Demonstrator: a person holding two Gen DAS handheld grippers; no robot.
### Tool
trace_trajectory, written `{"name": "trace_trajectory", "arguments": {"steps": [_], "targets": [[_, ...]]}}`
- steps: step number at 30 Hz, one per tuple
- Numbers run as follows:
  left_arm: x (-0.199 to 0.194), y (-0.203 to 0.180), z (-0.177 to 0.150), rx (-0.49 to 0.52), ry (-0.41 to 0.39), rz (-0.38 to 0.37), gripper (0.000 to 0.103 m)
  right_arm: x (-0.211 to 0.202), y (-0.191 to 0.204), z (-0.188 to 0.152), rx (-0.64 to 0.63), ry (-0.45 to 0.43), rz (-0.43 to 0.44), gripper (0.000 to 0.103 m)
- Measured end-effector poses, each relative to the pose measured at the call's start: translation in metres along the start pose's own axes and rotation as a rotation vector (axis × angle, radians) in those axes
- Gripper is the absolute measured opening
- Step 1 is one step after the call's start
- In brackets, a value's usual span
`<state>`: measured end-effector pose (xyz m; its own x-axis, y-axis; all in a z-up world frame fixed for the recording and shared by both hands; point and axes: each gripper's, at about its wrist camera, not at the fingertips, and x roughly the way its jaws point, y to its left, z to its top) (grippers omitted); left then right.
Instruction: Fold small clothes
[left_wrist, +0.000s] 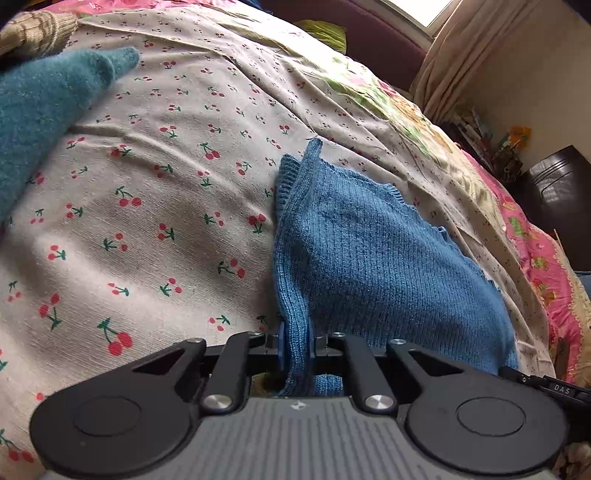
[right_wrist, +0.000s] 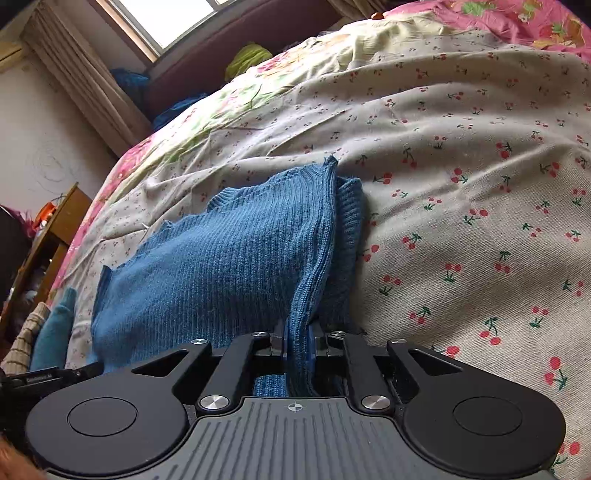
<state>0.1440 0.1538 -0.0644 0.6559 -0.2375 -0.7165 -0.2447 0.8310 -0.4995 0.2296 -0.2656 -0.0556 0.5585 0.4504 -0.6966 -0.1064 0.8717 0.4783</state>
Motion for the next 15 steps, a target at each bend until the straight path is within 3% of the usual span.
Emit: {"name": "trace_trajectory", "arguments": {"steps": [3,5,7,8,15], "targets": [[0.004,0.002,0.005,-0.014,-0.010,-0.021,0.026,0.003,0.005,0.003,-0.033,0.009,0.012,0.018],[0.012,0.002,0.010,-0.019,-0.006,-0.024,0.034,0.011,0.007,0.005,-0.039,0.022,0.008,0.018],[0.017,0.000,0.013,-0.010,-0.006,-0.005,0.034,0.016,0.008,0.007,-0.022,0.031,-0.005,0.015],[0.016,-0.002,0.013,-0.002,-0.009,-0.007,0.029,0.014,0.009,0.008,-0.014,0.029,0.003,0.010],[-0.023,-0.006,0.015,-0.017,-0.056,-0.125,0.022,-0.039,0.016,0.014,0.010,-0.084,0.111,0.007]]}}
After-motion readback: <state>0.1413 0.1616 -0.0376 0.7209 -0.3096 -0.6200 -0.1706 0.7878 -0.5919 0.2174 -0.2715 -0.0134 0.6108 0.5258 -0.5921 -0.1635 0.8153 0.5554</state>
